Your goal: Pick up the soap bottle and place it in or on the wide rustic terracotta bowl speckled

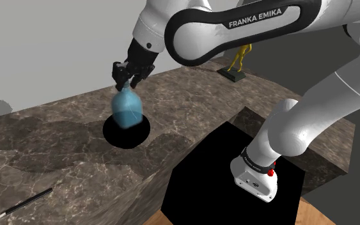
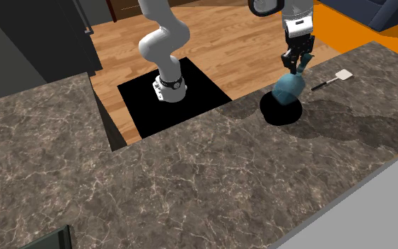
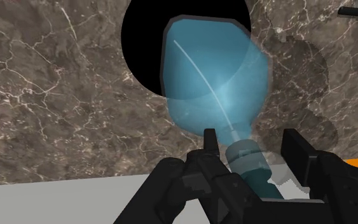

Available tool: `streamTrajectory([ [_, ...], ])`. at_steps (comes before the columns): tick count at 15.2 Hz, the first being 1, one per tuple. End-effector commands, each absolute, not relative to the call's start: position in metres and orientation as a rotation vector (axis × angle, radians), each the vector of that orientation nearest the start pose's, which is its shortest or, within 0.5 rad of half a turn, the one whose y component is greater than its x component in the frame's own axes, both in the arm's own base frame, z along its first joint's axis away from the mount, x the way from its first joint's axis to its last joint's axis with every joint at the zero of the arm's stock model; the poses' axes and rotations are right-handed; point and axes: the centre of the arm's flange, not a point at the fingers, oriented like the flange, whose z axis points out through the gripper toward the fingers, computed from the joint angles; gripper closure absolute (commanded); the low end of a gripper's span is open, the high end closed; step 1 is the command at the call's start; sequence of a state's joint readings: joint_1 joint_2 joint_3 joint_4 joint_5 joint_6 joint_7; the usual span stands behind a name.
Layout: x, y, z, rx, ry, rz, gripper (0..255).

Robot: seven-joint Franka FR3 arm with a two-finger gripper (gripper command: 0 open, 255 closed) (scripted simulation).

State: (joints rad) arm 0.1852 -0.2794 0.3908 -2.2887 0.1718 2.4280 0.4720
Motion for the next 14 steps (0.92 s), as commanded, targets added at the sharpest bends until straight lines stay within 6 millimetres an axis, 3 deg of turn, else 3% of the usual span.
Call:
streamTrajectory([
  [1,0.416,0.284,0.488,-2.874,-0.007,-0.487,255],
  [4,0.416,0.284,0.472,-2.874,-0.007,-0.487,255],
  [12,0.416,0.284,0.472,-2.874,-0.007,-0.487,255],
  [13,0.416,0.284,0.472,-2.874,-0.007,-0.487,0],
  [14,0.416,0.284,0.472,-2.874,-0.007,-0.487,0],
])
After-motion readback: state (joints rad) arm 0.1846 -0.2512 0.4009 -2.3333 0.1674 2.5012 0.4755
